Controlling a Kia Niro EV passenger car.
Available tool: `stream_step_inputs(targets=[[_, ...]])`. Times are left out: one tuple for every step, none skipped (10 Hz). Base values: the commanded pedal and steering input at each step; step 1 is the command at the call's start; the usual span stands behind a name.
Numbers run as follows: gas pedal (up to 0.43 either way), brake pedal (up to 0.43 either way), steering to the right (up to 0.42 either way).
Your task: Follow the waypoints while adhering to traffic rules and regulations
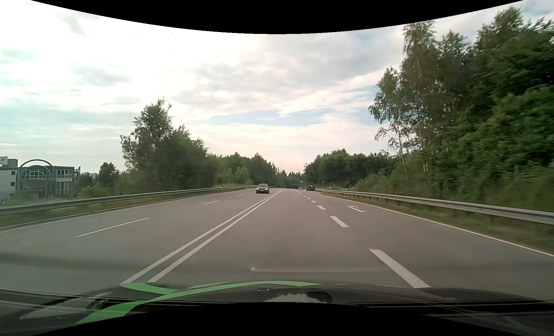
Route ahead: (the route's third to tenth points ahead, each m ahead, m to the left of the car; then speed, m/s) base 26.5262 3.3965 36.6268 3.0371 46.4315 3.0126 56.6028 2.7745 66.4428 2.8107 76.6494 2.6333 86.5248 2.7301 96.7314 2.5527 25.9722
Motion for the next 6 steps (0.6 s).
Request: stream_step_inputs(targets=[[0.177, 0.0, -0.003], [0.177, 0.0, -0.003], [0.177, 0.0, -0.003], [0.177, 0.0, -0.003], [0.177, 0.0, -0.003], [0.177, 0.0, -0.003]])
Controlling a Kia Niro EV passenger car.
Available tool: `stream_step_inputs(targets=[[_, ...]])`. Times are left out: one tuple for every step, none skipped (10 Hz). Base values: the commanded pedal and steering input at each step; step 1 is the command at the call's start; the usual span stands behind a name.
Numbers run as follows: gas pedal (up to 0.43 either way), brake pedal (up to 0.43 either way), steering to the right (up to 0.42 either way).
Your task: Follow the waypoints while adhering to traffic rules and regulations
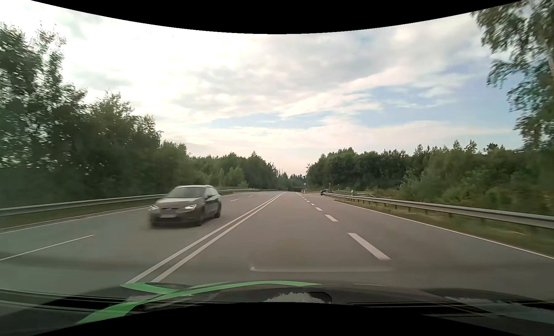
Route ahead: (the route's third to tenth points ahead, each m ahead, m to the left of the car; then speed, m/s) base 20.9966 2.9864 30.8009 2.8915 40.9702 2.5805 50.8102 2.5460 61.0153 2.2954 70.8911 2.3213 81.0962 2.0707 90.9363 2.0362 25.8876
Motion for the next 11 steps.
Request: stream_step_inputs(targets=[[0.177, 0.0, -0.003], [0.169, 0.0, -0.003], [0.169, 0.0, -0.003], [0.157, 0.0, -0.003], [0.157, 0.0, -0.003], [0.157, 0.0, -0.003], [0.157, 0.0, -0.003], [0.157, 0.0, -0.003], [0.157, 0.0, -0.003], [0.157, 0.0, -0.002], [0.169, 0.0, -0.002]])
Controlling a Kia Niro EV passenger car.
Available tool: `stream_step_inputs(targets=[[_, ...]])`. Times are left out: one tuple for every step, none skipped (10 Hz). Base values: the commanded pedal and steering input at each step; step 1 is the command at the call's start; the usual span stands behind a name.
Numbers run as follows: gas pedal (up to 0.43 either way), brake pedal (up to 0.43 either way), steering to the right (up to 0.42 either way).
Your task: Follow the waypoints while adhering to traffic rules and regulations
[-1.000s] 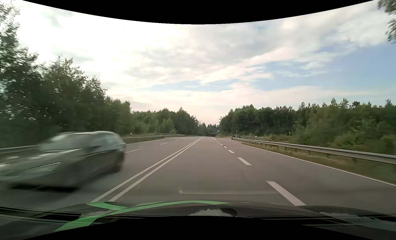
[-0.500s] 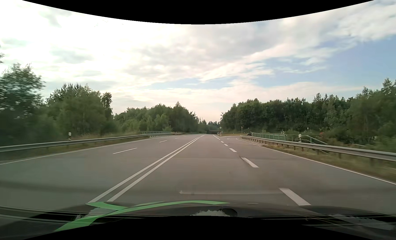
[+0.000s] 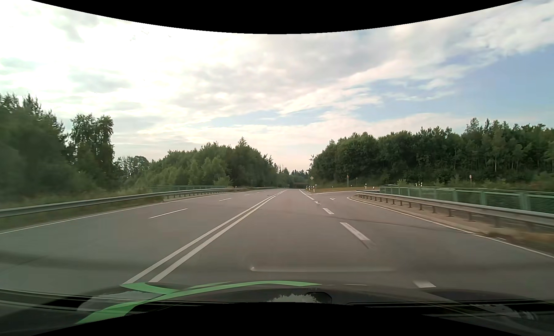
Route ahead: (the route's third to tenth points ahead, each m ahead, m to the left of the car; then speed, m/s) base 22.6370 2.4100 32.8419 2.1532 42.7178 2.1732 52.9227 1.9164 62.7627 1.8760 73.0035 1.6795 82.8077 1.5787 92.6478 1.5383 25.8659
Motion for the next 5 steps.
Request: stream_step_inputs(targets=[[0.169, 0.0, -0.002], [0.169, 0.0, -0.002], [0.169, 0.0, -0.002], [0.169, 0.0, -0.002], [0.169, 0.0, -0.002]])
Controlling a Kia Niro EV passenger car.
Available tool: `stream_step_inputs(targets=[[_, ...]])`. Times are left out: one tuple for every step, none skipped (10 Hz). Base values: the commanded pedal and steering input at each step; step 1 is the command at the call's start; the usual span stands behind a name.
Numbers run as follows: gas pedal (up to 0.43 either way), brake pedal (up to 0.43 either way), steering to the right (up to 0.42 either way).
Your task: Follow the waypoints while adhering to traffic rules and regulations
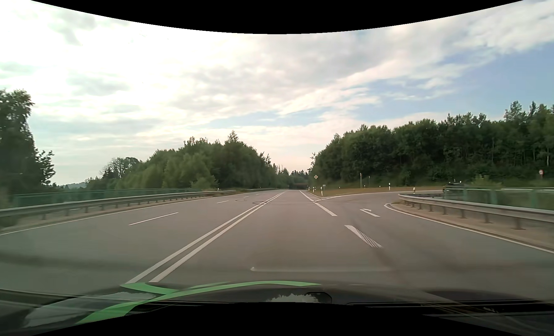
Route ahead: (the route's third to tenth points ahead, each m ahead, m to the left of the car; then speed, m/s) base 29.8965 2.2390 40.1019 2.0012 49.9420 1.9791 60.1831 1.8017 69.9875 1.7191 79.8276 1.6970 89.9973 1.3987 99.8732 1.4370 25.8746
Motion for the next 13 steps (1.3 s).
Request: stream_step_inputs(targets=[[0.197, 0.0, -0.001], [0.197, 0.0, -0.001], [0.197, 0.0, -0.001], [0.197, 0.0, -0.001], [0.197, 0.0, -0.001], [0.197, 0.0, -0.001], [0.197, 0.0, -0.001], [0.197, 0.0, -0.001], [0.209, 0.0, -0.001], [0.209, 0.0, -0.001], [0.22, 0.0, -0.001], [0.22, 0.0, -0.001], [0.22, 0.0, -0.001]])
